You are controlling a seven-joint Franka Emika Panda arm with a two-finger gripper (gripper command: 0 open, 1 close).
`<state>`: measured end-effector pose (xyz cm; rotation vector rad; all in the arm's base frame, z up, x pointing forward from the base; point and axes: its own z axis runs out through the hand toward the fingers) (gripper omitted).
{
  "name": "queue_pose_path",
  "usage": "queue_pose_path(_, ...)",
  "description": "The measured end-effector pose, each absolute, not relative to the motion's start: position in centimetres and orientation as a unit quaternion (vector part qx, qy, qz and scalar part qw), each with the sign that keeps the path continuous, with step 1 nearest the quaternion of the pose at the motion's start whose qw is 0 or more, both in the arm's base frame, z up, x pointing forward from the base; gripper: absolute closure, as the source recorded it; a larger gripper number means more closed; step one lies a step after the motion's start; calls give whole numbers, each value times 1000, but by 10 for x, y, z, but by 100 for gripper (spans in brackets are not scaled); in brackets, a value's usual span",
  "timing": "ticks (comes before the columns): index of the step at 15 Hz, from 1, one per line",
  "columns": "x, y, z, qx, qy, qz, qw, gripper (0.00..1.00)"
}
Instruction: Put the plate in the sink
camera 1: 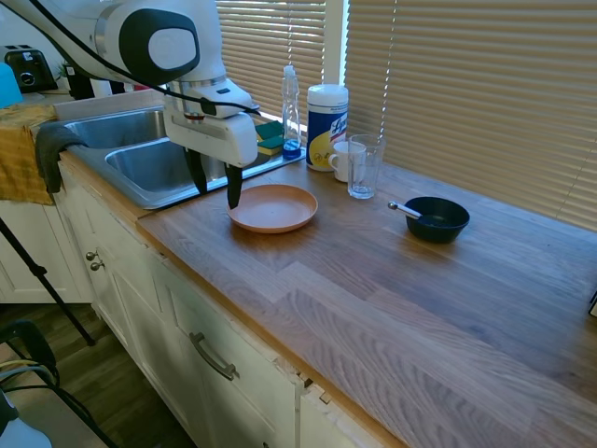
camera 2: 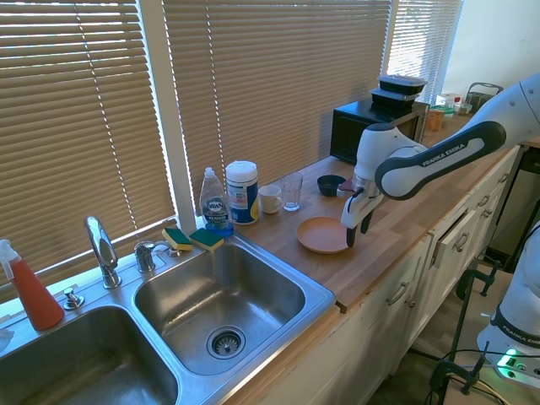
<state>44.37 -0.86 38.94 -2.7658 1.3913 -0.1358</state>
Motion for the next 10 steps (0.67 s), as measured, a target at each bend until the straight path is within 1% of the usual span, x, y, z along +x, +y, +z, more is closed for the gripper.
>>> queue_pose_path(3, 466, -53, 394, -874, 482, -53, 30, 0)
queue_pose_path(6, 496, -99, 382, -861, 505, -43, 41, 0)
queue_pose_path(10, 532, -131, 348, -859, 505, -12, 88, 0)
